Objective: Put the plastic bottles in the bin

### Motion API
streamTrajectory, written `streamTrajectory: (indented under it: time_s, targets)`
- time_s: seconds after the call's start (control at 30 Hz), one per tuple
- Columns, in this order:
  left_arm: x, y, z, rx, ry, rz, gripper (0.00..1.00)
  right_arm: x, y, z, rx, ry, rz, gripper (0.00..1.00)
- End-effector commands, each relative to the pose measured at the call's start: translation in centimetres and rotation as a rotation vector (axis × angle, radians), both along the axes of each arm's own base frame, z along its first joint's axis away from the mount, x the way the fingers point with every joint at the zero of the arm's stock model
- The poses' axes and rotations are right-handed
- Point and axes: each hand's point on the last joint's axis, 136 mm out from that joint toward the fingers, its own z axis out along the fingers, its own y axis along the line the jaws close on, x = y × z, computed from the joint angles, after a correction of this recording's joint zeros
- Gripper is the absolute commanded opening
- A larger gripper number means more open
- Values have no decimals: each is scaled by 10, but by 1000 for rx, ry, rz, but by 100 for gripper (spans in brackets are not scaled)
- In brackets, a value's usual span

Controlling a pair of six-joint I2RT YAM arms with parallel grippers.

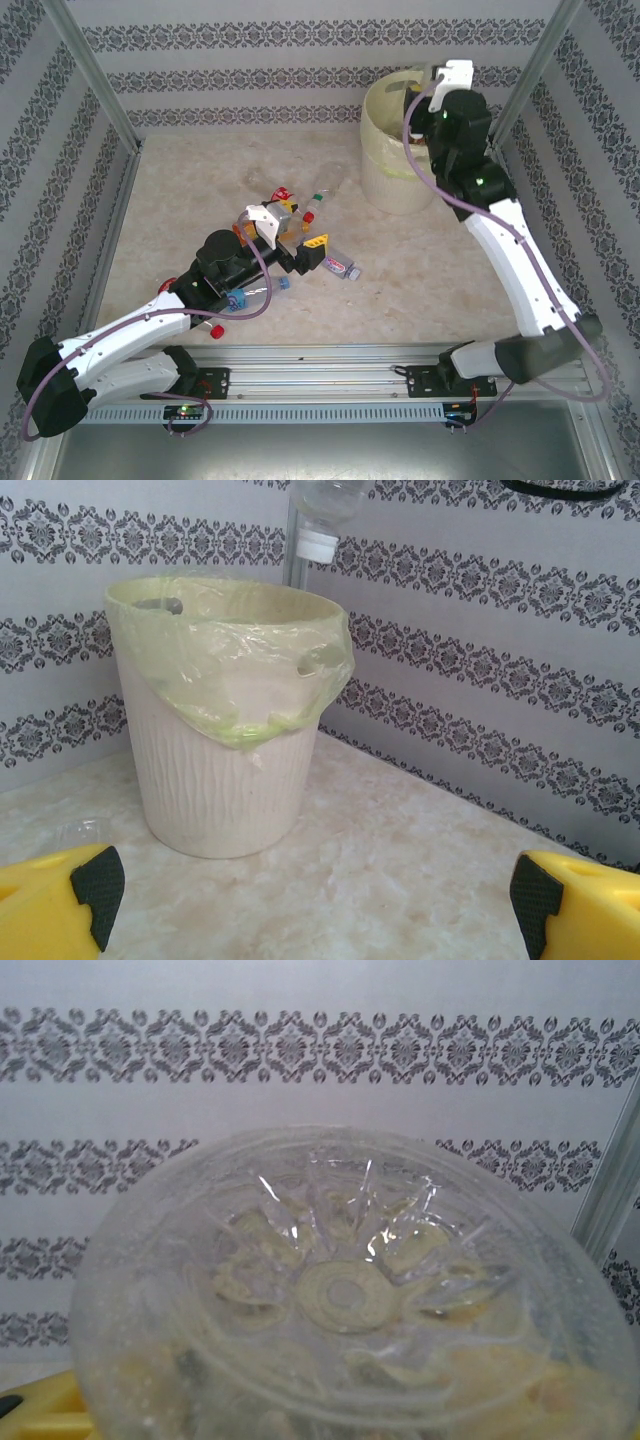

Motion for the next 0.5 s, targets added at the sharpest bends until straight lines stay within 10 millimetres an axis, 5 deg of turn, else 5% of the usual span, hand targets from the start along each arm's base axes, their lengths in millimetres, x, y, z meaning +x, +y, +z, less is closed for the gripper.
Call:
streamTrajectory:
  time_s: [0.0, 0.23, 0.47]
  targets:
    - [2, 6, 13, -22, -43, 20, 100, 21, 2, -8, 28, 83, 63, 61]
    - [4, 7, 12, -1, -44, 32, 100, 67, -2, -39, 53, 246, 79, 61]
    - [7, 6, 5, 39, -42, 40, 100, 90, 3, -78, 108, 398, 126, 64]
